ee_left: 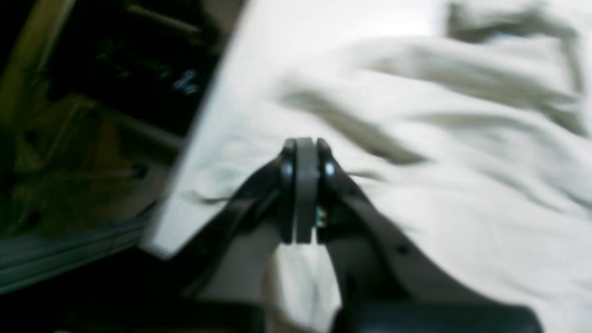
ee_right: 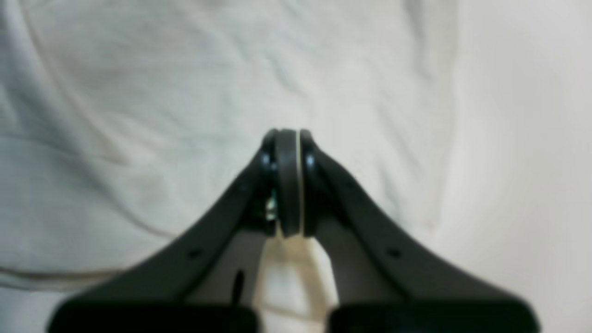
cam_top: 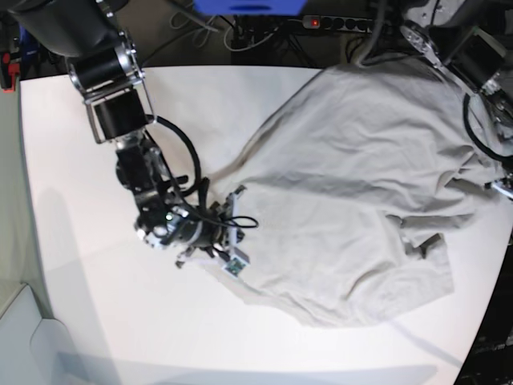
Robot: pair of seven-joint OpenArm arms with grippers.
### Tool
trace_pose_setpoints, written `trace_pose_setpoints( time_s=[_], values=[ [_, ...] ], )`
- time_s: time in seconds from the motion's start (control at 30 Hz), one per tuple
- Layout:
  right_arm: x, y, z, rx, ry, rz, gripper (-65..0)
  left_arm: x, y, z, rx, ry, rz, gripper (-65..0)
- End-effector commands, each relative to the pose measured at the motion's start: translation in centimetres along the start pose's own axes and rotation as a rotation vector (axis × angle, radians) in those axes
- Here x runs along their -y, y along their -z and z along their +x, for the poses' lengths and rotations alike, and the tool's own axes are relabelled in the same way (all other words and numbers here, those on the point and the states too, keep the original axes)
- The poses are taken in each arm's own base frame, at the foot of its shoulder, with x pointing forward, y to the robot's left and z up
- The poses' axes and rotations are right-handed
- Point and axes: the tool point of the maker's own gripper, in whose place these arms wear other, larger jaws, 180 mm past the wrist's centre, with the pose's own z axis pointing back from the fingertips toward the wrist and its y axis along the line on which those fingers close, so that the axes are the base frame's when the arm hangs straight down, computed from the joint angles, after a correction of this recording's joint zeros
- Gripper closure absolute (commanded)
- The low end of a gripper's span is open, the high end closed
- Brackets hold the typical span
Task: Layout the t-shirt on the table in an organized manner, then fold the t-shirt properly
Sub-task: 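Stretch the t-shirt between both grippers, pulling the right gripper outward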
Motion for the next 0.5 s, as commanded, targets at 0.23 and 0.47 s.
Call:
trace_pose_setpoints(
  time_s=[0.23, 0.47],
  values=[
    [-5.7, 2.5, 2.3, -0.002, -0.104, 0.123, -0.7, 8.4, -0.5, -10.3, -0.171, -0.059, -0.145, -0.2],
    [-4.5, 4.7, -0.5, -0.064, -0.030, 0.144, -0.7, 13.1, 0.3, -15.1, -0.199, -0.038, -0.256, -0.2]
  ],
)
